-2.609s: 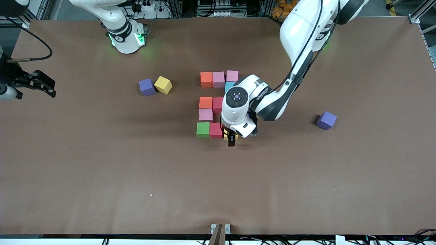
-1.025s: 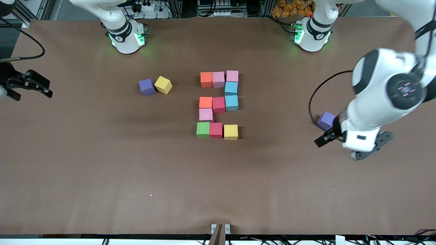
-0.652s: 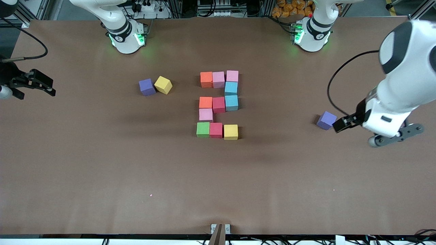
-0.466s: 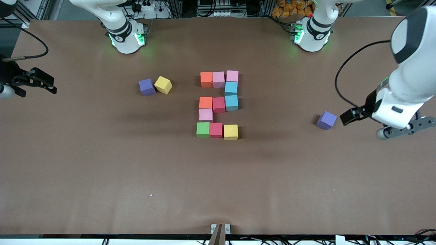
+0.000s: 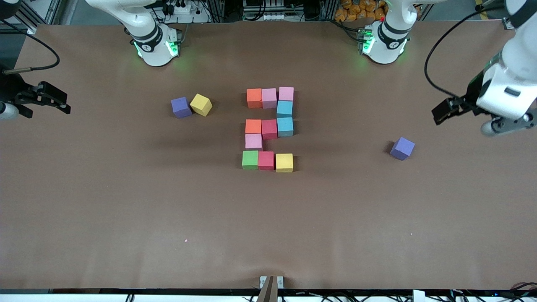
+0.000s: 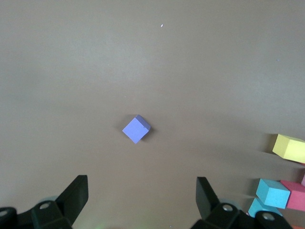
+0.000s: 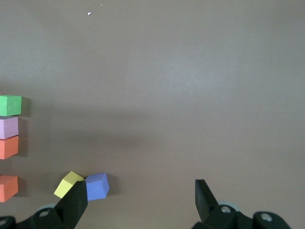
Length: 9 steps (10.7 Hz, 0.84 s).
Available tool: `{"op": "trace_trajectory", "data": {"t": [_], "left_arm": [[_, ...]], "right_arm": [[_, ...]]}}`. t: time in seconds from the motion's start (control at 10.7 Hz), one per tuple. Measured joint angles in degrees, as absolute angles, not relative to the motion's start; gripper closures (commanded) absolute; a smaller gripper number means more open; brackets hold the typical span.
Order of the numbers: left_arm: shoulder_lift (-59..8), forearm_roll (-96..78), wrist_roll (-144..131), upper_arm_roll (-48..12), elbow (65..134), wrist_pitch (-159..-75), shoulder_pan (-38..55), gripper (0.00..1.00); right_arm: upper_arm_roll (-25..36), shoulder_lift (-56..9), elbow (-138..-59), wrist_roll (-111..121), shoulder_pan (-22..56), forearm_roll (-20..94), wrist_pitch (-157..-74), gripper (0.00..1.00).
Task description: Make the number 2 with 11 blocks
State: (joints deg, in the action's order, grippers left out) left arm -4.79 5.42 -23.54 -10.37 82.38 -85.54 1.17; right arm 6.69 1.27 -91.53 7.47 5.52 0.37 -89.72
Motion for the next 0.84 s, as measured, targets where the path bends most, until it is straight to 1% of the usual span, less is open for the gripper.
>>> {"op": "trace_trajectory", "data": {"t": [0.28,0.37,0.84], "left_arm": [[-0.2,4.6,-16.8,-9.9,89.5,-90.3,0.8,0.0],[0.7,4.0,-15.5,-9.2,90.5,-90.9,0.8,0.0],[2.1,2.1,-11.7,-8.0,90.7,-91.0,2.0,0.0]], "right_arm": [[6.6,1.3,-91.5,7.5,5.4,0.4,-88.9,0.0],[6.5,1.3,-91.5,7.5,5.3,0.4,-88.9,0.0],[5.6,1.3,-91.4,7.5,5.2,0.4,-89.1,0.0]]}}
